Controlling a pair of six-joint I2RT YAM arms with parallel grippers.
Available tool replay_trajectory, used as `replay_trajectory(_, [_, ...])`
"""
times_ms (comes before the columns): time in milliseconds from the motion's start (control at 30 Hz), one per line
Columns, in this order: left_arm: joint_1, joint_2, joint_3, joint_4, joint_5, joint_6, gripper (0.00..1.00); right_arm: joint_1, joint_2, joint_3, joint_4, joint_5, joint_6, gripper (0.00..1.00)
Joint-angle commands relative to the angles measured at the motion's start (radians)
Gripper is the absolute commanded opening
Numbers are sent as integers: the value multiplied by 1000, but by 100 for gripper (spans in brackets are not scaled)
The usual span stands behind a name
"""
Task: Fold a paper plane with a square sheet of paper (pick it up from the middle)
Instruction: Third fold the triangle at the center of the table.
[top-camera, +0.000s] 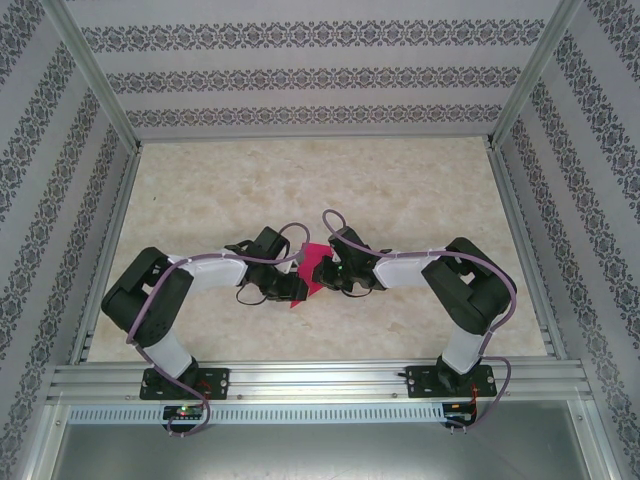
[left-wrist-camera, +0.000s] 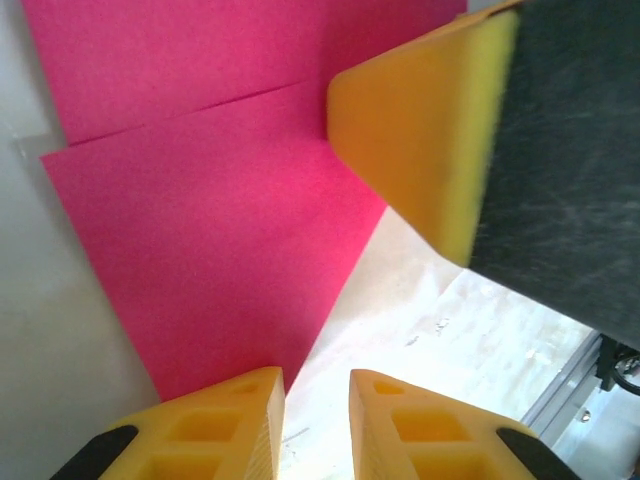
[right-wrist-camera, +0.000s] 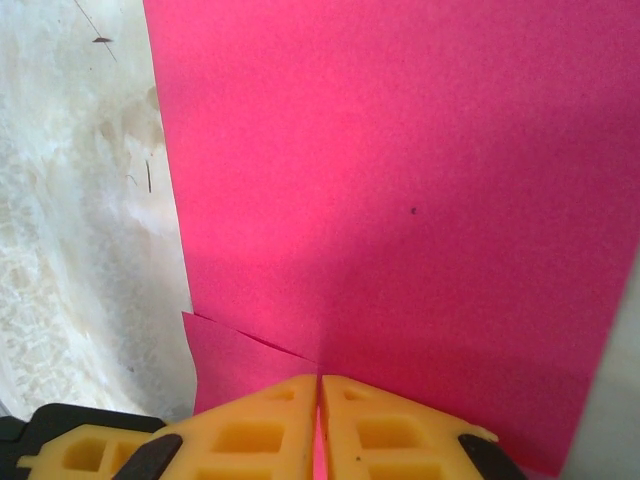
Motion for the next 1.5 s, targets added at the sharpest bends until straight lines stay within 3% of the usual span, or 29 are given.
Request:
replay_trajectory(0, [-7, 24, -15, 0, -37, 54, 26, -4, 7, -29, -101, 84, -14, 12])
replay_trajectory(300, [-7, 14, -25, -79, -93, 114, 26, -5, 4, -24, -138, 105, -28, 11])
replay_trajectory(1100, [-7, -93, -80, -269, -120, 26, 26, -15, 0, -3, -177, 118, -50, 10])
replay_trajectory(1467, [8, -311, -5, -285, -205, -32, 29, -18, 6, 1, -167, 109, -51, 10])
